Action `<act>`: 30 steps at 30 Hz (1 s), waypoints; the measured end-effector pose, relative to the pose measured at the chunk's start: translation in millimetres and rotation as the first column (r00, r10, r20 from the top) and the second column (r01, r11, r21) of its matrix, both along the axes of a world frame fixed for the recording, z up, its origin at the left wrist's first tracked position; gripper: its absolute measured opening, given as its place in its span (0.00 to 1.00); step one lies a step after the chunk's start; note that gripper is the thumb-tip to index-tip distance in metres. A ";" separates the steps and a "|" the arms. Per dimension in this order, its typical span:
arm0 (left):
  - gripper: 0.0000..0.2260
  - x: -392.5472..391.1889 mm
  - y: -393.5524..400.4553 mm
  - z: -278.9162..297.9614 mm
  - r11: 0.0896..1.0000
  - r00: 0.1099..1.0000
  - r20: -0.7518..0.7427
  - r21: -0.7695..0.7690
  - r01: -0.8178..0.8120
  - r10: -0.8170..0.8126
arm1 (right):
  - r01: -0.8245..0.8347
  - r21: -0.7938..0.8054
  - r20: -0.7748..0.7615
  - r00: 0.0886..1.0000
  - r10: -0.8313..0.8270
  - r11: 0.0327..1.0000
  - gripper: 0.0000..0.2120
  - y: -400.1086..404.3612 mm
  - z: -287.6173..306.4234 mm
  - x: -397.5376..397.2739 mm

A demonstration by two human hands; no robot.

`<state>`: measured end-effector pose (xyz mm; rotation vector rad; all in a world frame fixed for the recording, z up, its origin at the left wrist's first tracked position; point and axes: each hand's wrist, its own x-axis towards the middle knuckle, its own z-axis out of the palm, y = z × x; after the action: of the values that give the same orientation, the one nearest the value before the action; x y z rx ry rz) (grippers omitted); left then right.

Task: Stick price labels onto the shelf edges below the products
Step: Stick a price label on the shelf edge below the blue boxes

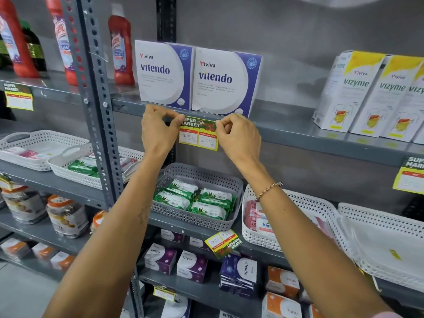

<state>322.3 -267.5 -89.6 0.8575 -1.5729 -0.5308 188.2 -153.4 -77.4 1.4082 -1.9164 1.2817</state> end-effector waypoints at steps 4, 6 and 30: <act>0.04 -6.7 0.2 1.5 1.000 1.000 -0.006 -0.009 -0.007 0.007 | 0.023 -0.001 0.008 1.000 -0.023 1.000 0.10 -2.3 4.5 -0.7; 0.04 -8.7 -0.3 3.7 1.000 1.000 -0.004 0.001 -0.015 0.015 | 0.044 -0.001 -0.001 0.999 -0.044 0.999 0.10 -3.5 5.8 -1.1; 0.18 -18.0 5.6 0.3 0.971 0.989 -0.027 -0.194 0.138 -0.146 | 0.269 -0.026 -0.118 0.956 -0.270 0.963 0.29 -22.6 5.4 15.5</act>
<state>304.3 -261.9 -89.3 0.5884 -1.6260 -0.4864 203.6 -176.0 -72.0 1.1434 -1.9384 1.0520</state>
